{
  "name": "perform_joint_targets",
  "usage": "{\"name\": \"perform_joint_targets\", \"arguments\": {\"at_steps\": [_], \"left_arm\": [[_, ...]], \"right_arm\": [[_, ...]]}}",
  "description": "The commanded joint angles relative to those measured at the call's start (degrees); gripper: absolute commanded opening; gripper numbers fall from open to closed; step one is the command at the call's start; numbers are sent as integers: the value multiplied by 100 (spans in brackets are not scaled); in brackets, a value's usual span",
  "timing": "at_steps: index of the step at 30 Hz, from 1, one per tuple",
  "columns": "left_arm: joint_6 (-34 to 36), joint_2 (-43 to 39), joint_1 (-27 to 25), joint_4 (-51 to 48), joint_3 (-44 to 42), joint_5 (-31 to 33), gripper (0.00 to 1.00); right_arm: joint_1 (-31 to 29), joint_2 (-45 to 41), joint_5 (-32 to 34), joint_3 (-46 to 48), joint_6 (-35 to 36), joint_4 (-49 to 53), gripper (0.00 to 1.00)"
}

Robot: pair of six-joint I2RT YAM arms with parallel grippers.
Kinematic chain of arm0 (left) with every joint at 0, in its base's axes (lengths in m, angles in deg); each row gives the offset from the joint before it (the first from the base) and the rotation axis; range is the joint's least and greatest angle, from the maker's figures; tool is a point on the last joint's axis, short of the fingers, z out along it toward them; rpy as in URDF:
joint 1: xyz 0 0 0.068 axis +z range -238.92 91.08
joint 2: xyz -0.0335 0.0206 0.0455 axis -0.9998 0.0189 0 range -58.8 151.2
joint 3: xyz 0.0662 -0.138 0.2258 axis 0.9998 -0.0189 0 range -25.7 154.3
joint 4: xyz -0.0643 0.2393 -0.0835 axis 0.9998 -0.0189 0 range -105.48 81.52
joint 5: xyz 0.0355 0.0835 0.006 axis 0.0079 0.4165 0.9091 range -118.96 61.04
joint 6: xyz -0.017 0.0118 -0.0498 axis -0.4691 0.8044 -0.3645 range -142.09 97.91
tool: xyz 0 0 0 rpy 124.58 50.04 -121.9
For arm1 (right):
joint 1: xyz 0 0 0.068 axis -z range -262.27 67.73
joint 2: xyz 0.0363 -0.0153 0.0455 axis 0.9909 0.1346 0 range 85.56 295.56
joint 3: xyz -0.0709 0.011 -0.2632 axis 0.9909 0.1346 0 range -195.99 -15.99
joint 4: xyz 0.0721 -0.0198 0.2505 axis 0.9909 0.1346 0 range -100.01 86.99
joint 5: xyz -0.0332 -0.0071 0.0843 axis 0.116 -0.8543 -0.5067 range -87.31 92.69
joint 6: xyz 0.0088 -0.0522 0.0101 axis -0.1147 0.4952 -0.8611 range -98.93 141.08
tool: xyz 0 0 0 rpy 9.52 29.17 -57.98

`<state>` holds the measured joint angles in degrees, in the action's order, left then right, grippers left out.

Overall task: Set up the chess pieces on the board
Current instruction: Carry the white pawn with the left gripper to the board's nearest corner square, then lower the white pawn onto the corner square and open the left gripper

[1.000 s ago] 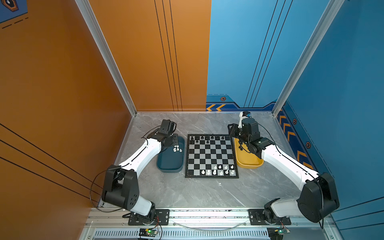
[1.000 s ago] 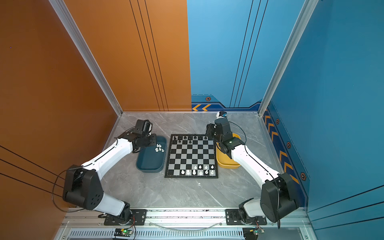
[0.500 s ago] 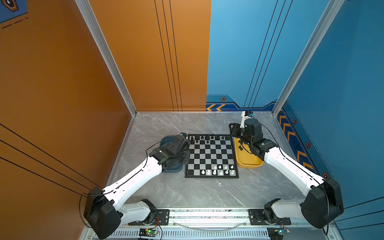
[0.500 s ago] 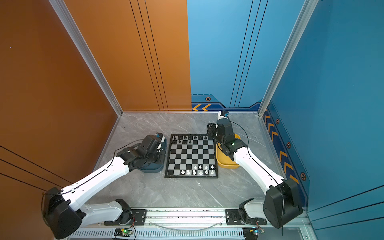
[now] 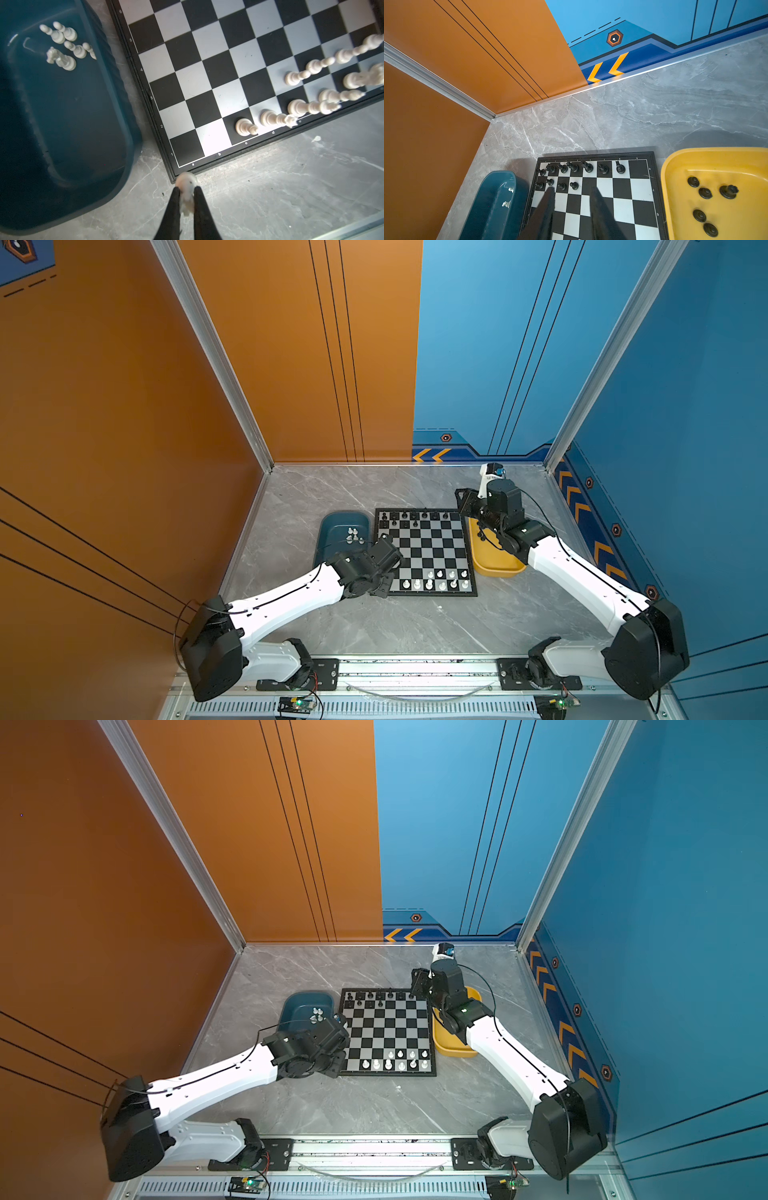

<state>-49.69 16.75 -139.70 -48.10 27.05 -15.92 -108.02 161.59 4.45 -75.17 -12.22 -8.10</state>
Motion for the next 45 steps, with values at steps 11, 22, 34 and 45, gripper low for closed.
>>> {"name": "perform_joint_targets", "arguments": {"at_steps": [11, 22, 34, 45], "left_arm": [[-149, 628, -48, 524, -80, -49, 0], [-211, 837, 115, 576, -203, -108, 0], [-227, 961, 217, 712, -308, -271, 0], [-243, 1004, 265, 771, -353, -302, 0]], "right_arm": [[-40, -104, 158, 52, 34, 10, 31], [-43, 41, 128, 2, 25, 2, 31], [-43, 136, 105, -49, 25, 2, 31], [-43, 149, 112, -54, 25, 1, 31]]}}
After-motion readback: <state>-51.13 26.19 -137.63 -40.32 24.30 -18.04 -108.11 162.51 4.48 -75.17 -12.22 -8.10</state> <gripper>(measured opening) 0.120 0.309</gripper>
